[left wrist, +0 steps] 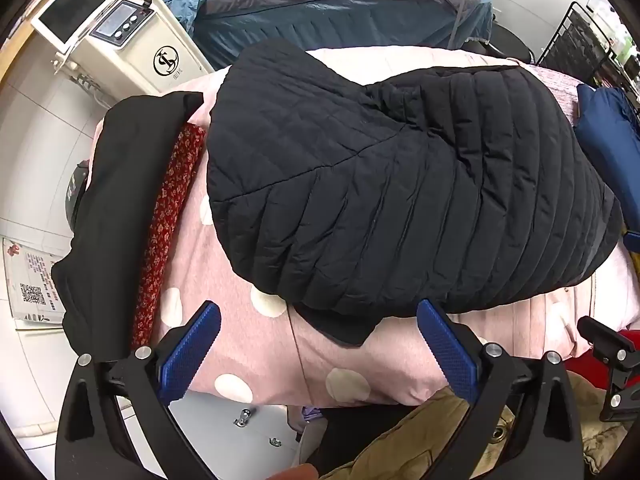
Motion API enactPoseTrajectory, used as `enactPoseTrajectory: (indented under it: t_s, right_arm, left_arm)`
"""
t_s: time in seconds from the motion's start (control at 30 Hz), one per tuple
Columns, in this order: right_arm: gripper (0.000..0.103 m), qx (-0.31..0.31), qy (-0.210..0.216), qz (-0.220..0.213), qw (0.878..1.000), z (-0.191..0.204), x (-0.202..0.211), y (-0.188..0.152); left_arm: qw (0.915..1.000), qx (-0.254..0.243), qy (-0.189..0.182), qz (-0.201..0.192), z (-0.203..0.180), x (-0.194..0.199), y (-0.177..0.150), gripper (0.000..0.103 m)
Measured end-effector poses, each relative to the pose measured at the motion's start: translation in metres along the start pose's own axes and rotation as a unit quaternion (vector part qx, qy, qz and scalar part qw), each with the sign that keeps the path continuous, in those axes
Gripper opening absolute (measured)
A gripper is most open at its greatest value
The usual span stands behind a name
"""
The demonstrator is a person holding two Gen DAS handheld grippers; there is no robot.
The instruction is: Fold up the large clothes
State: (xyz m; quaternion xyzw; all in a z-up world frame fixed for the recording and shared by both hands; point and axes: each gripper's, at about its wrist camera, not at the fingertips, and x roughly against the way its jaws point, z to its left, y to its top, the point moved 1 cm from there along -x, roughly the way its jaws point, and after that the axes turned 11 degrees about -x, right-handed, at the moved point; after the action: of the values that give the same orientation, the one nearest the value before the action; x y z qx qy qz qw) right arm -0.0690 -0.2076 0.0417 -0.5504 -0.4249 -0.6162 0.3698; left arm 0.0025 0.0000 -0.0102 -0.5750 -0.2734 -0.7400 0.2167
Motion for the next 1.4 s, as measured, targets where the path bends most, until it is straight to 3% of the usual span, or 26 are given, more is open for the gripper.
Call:
enactPoseTrajectory:
  t_s: [0.33, 1.4]
  right_arm:
    - [0.097, 0.003, -0.004, -0.003, 1.000, -0.004, -0.006, -0.013]
    - [0.097, 0.015, -0.020, 0.008, 1.000, 0.004, 0.000, -0.009]
  left_arm:
    - [0.9999, 0.006, -0.009, 0.005, 0.001, -0.005, -0.003, 0.097]
    - [1.0000, 0.003, -0.006, 0.007, 0.002, -0.001, -0.006, 0.097]
